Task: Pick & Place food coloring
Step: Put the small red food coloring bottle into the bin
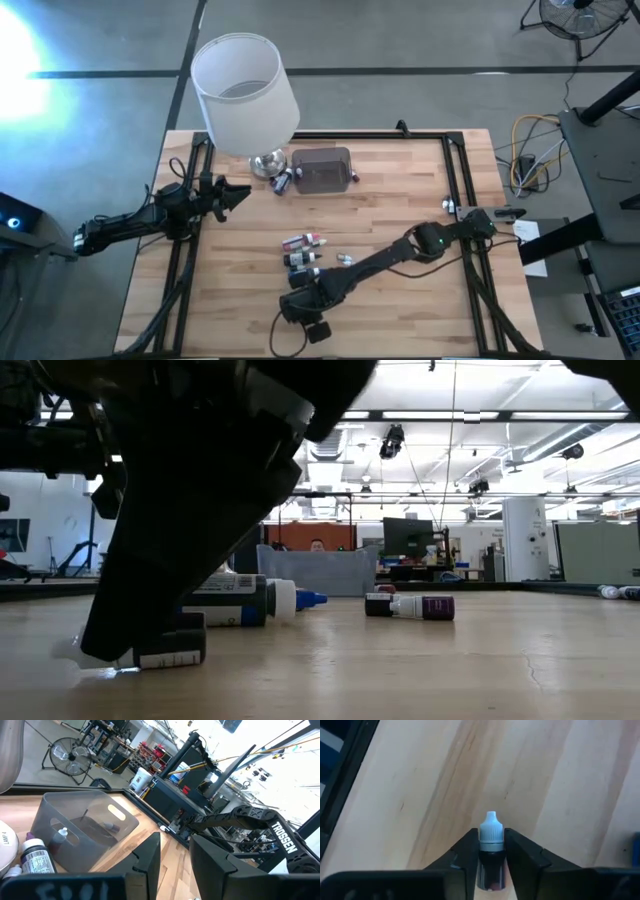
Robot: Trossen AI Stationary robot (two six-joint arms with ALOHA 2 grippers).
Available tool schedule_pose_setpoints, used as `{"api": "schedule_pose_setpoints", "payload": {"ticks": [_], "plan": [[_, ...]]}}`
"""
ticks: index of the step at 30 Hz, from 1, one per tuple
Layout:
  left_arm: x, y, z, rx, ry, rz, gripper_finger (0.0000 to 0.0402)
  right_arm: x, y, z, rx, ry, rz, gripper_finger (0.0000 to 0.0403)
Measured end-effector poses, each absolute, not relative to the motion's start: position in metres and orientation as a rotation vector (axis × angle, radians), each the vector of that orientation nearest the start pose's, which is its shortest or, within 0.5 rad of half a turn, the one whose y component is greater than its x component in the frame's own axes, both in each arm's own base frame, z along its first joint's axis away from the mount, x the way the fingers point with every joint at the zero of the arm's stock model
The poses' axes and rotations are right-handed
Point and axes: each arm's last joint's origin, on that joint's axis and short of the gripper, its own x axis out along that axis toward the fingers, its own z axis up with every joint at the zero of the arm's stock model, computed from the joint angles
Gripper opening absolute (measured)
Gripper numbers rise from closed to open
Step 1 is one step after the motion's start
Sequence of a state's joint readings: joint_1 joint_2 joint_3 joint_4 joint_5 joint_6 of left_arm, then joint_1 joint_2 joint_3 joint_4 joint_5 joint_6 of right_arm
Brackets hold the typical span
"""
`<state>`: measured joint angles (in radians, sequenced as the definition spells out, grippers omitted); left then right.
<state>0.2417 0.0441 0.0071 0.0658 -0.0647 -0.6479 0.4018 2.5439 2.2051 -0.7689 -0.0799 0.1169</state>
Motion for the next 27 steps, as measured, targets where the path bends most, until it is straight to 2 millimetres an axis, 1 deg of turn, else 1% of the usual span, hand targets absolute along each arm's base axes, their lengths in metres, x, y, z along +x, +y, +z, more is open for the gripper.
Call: {"api": "schedule_pose_setpoints", "payload": {"ticks": [3, 6, 8, 10, 12, 15, 17, 19, 21, 23, 24, 26, 27], "plan": [[0.097, 0.026, 0.169, -0.64, -0.127, 0.286, 0.0085, 0.491, 0.206, 0.141, -0.04, 1.129, 0.336, 0.0064], [0.097, 0.026, 0.169, -0.64, -0.127, 0.286, 0.0085, 0.494, 0.2, 0.142, 0.022, 1.135, 0.291, 0.006], [0.097, 0.026, 0.169, -0.64, -0.127, 0.286, 0.0085, 0.497, 0.195, 0.147, 0.091, 1.132, 0.243, 0.0058], [0.097, 0.026, 0.169, -0.641, -0.127, 0.286, 0.0085, 0.502, 0.19, 0.157, 0.144, 1.1, 0.171, 0.0055], [0.097, 0.026, 0.169, -0.64, -0.127, 0.286, 0.0085, 0.507, 0.184, 0.174, 0.167, 1.032, 0.079, 0.0051], [0.097, 0.026, 0.169, -0.64, -0.128, 0.286, 0.0085, 0.511, 0.173, 0.214, 0.199, 0.894, -0.037, 0.0038], [0.097, 0.026, 0.169, -0.64, -0.127, 0.286, 0.0085, 0.511, 0.164, 0.238, 0.237, 0.8, -0.118, 0.0028], [0.097, 0.026, 0.169, -0.64, -0.128, 0.285, 0.0085, 0.511, 0.152, 0.254, 0.283, 0.729, -0.197, 0.0019], [0.097, 0.026, 0.169, -0.64, -0.128, 0.286, 0.0085, 0.512, 0.138, 0.263, 0.331, 0.709, -0.228, 0.0012], [0.097, 0.026, 0.169, -0.64, -0.128, 0.286, 0.0085, 0.514, 0.127, 0.263, 0.381, 0.75, -0.171, 0.0009], [0.097, 0.026, 0.169, -0.64, -0.128, 0.286, 0.0085, 0.515, 0.123, 0.258, 0.412, 0.793, -0.124, 0.0009], [0.097, 0.026, 0.169, -0.64, -0.127, 0.286, 0.0085, 0.518, 0.118, 0.243, 0.506, 0.9, -0.041, 0.0009], [0.097, 0.026, 0.169, -0.64, -0.128, 0.286, 0.0085, 0.519, 0.116, 0.232, 0.559, 0.96, -0.025, 0.001]]}}
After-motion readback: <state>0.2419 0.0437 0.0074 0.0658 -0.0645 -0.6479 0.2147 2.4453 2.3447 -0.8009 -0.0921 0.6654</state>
